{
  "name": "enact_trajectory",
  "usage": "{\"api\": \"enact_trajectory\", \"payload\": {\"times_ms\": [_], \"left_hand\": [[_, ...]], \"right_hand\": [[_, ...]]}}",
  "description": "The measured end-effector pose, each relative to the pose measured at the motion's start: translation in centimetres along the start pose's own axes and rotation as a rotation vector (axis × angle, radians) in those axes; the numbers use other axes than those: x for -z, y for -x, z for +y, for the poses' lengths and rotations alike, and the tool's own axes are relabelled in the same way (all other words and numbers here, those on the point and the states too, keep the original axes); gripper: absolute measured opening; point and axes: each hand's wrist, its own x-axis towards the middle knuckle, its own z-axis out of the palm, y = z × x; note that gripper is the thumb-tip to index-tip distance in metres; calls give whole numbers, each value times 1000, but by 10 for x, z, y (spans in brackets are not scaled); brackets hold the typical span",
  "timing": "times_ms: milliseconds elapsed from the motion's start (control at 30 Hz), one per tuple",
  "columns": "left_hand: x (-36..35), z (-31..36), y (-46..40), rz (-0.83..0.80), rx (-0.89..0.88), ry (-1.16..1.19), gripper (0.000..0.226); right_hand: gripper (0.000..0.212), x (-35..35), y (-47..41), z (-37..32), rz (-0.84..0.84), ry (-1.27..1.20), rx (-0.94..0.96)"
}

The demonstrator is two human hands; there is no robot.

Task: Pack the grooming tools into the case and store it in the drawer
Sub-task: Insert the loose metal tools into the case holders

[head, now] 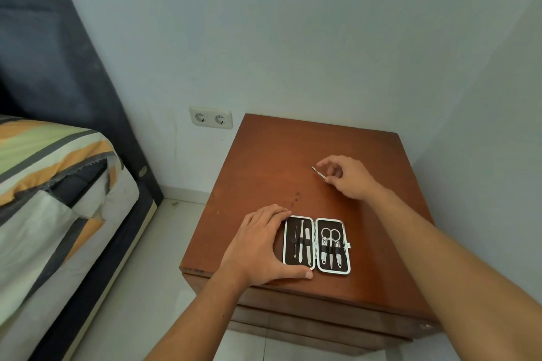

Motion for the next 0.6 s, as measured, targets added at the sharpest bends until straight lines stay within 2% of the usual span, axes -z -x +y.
{"api": "enact_trajectory", "payload": {"times_ms": [67,133,233,533,600], "left_hand": [[0,0,0,-7,1,-7,126],[-1,-1,0,-11,2,-7,126],[-1,-1,0,-4,-4,-8,126],[0,0,0,-3,-10,-4,125],[1,1,0,-6,-12,-5,125]], "right_hand": [[53,6,-9,0,-130,65,16],[58,11,-16,0,-190,122,10],[46,12,-22,-2,-196,141,-23],[7,2,-17,-3,-16,47,-139],[6,-1,-19,0,21,18,-155]]}}
